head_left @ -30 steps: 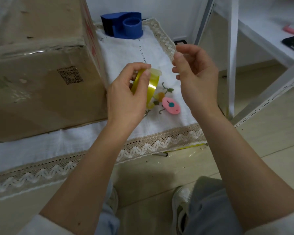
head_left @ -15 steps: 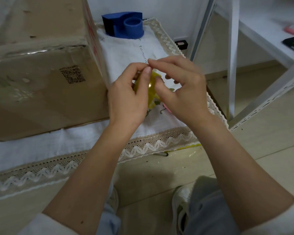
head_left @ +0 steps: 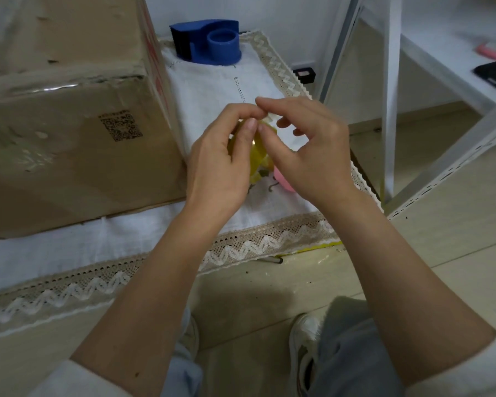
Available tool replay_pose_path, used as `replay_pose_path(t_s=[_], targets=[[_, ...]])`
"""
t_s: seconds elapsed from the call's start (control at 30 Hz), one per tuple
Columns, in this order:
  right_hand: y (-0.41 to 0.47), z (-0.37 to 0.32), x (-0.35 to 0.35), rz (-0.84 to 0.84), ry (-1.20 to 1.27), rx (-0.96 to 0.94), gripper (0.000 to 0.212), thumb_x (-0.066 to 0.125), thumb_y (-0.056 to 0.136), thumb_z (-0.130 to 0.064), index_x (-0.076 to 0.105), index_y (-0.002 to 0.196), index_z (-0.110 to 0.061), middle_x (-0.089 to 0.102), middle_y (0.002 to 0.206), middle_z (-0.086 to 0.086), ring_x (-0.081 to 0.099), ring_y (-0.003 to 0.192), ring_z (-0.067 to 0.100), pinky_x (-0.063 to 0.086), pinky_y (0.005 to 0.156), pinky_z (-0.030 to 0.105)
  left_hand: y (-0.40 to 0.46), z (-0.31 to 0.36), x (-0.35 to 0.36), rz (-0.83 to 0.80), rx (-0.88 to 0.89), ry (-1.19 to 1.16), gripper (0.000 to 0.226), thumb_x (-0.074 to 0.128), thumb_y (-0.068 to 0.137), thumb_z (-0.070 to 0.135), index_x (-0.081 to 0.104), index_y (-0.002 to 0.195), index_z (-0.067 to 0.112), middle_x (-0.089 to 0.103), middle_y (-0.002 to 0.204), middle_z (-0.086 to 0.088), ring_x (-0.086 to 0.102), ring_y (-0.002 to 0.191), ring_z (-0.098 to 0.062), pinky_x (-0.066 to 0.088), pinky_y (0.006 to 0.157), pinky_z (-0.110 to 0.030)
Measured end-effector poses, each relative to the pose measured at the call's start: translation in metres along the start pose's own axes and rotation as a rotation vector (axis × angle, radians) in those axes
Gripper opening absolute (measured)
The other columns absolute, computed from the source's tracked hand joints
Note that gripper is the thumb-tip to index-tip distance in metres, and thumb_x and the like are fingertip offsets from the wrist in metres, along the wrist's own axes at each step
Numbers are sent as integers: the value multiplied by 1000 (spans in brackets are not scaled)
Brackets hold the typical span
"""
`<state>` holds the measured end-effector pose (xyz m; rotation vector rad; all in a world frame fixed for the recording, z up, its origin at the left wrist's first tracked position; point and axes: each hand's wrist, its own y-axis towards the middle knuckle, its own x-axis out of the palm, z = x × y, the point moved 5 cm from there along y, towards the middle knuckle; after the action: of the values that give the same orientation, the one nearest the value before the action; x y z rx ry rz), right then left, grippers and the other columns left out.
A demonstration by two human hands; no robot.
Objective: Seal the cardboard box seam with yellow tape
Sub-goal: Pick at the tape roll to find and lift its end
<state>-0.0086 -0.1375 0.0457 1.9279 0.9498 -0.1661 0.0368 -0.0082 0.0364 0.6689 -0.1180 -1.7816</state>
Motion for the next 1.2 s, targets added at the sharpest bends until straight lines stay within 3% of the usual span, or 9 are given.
replay_pose_path(t_s=[0.27,0.43,0.7,0.93,1.07,1.2], targets=[[-2,-2,-4,143,-92,-84,22,69,90,-23,75,109,-15,77,96,-1,69,78,15,56,72,36,0,0,3,23,6,-27,20,50,102,23,68,110,23,69,101,17,63,92,-3,47,81,-20],[-4,-3,-2,201,-118,-111,20,70,90,-21,76,107,-15,78,94,-1,70,73,19,56,68,40,1,-1,2,44,-27,-35,20,52,102,25,69,112,21,69,100,15,63,92,-2,49,81,-19],[-4,-1,-2,152,-21,98,32,71,89,-33,70,119,-23,71,98,-3,66,76,12,55,67,33,1,2,3,-4,-3,-42,20,47,104,24,63,116,24,65,103,16,60,90,-5,48,77,-23],[-4,-1,-2,75,283,370,35,74,86,-21,66,121,-23,72,87,-16,68,86,4,53,82,26,1,2,3,-6,8,-60,19,48,103,22,62,115,24,68,108,15,62,93,-4,51,80,-24],[-4,-4,-6,122,341,367,27,75,85,-15,68,110,-21,72,82,-12,68,82,6,54,81,36,1,2,3,22,-5,-92,18,54,101,22,67,114,20,70,102,12,65,92,-5,54,78,-26],[-5,-6,-6,123,285,304,20,73,86,-15,71,105,-21,73,84,-9,67,82,7,50,76,28,1,0,2,86,-50,-117,13,61,97,22,71,106,20,72,93,11,68,87,-6,58,79,-29]])
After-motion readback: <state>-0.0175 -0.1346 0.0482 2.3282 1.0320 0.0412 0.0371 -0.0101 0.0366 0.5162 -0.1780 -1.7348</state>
